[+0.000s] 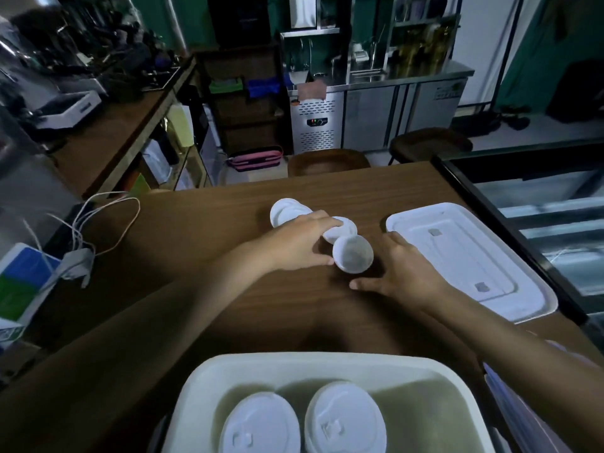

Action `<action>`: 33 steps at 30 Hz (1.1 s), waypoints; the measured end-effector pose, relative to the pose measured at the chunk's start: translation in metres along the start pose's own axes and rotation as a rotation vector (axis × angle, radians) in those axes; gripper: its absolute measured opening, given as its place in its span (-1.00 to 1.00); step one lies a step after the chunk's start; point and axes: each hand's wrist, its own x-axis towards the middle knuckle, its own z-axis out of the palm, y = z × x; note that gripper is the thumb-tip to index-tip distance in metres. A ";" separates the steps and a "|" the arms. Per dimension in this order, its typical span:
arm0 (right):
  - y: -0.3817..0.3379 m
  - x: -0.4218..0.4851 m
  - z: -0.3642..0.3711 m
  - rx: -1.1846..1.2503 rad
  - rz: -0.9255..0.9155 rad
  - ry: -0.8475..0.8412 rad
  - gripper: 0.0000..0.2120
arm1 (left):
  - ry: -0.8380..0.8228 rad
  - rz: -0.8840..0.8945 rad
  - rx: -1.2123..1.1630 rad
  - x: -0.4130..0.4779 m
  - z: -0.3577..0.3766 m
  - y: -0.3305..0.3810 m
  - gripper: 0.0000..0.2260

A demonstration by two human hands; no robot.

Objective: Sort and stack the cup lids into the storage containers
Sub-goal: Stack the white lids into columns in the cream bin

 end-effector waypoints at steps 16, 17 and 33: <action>0.010 0.011 0.017 0.075 0.095 0.038 -0.28 | -0.330 -0.115 0.296 0.112 0.002 -0.018 0.00; 0.012 0.009 0.016 0.065 0.101 0.034 -0.27 | -0.326 -0.126 0.291 0.114 0.004 -0.018 -0.01; 0.013 0.007 0.019 0.092 0.095 -0.006 -0.31 | -0.300 -0.106 0.278 0.100 0.010 -0.013 -0.21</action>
